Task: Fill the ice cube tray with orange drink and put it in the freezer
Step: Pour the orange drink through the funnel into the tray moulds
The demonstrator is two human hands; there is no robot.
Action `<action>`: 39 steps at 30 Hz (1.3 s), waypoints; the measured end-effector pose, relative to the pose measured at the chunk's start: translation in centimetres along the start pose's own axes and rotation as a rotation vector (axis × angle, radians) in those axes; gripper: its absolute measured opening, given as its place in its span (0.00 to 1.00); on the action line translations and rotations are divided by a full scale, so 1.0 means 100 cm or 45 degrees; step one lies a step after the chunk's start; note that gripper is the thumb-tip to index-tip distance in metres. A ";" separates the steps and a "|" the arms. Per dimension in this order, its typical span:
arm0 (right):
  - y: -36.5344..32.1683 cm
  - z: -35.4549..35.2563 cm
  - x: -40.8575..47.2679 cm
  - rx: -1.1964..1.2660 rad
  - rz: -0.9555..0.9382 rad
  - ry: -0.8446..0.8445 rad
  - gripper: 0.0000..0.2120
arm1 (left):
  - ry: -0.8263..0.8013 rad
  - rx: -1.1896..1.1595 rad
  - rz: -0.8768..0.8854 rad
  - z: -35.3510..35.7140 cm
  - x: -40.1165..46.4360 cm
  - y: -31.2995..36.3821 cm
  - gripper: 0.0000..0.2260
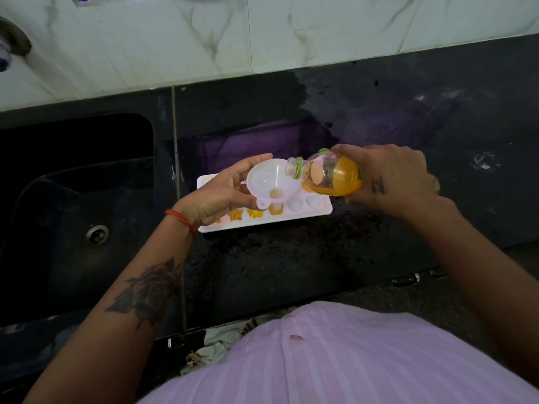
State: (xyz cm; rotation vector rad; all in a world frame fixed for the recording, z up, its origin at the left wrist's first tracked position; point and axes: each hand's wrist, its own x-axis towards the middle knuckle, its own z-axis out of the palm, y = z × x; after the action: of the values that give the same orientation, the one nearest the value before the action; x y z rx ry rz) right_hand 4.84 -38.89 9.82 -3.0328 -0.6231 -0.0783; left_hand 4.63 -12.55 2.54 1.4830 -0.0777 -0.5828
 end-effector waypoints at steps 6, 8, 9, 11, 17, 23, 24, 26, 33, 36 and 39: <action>0.001 -0.005 -0.006 0.083 0.066 0.001 0.30 | -0.023 -0.089 0.023 0.004 0.008 0.004 0.38; 0.006 -0.006 -0.008 0.055 0.072 -0.004 0.30 | -0.042 -0.085 0.030 0.008 0.012 0.004 0.37; 0.010 -0.005 -0.009 0.046 0.076 -0.006 0.30 | -0.049 -0.070 0.033 0.010 0.014 0.003 0.37; 0.015 -0.004 -0.011 0.012 0.080 0.025 0.28 | -0.058 -0.036 0.032 0.012 0.019 0.003 0.38; 0.023 0.002 -0.014 -0.108 0.075 0.104 0.26 | -0.116 0.007 0.009 0.016 0.025 0.002 0.42; 0.023 0.001 -0.014 -0.132 0.057 0.096 0.26 | -0.123 0.042 -0.009 0.015 0.026 0.003 0.43; 0.023 0.001 -0.014 -0.138 0.054 0.099 0.26 | -0.118 0.047 -0.009 0.015 0.026 0.003 0.43; 0.022 0.002 -0.013 -0.144 0.051 0.101 0.27 | -0.113 0.062 -0.001 0.015 0.027 0.003 0.42; 0.022 0.002 -0.013 -0.118 0.060 0.095 0.26 | -0.118 0.038 -0.002 0.015 0.026 0.004 0.41; 0.022 0.002 -0.014 -0.073 0.080 0.085 0.26 | -0.115 0.033 0.003 0.016 0.027 0.005 0.40; 0.022 -0.001 -0.017 -0.016 0.088 0.056 0.27 | -0.107 -0.006 0.016 0.019 0.028 0.006 0.39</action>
State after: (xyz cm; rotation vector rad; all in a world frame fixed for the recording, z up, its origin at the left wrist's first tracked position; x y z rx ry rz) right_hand 4.15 -41.61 9.79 -3.0519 -0.5157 -0.1465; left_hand 6.54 -15.44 2.51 1.4523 -0.1510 -0.6350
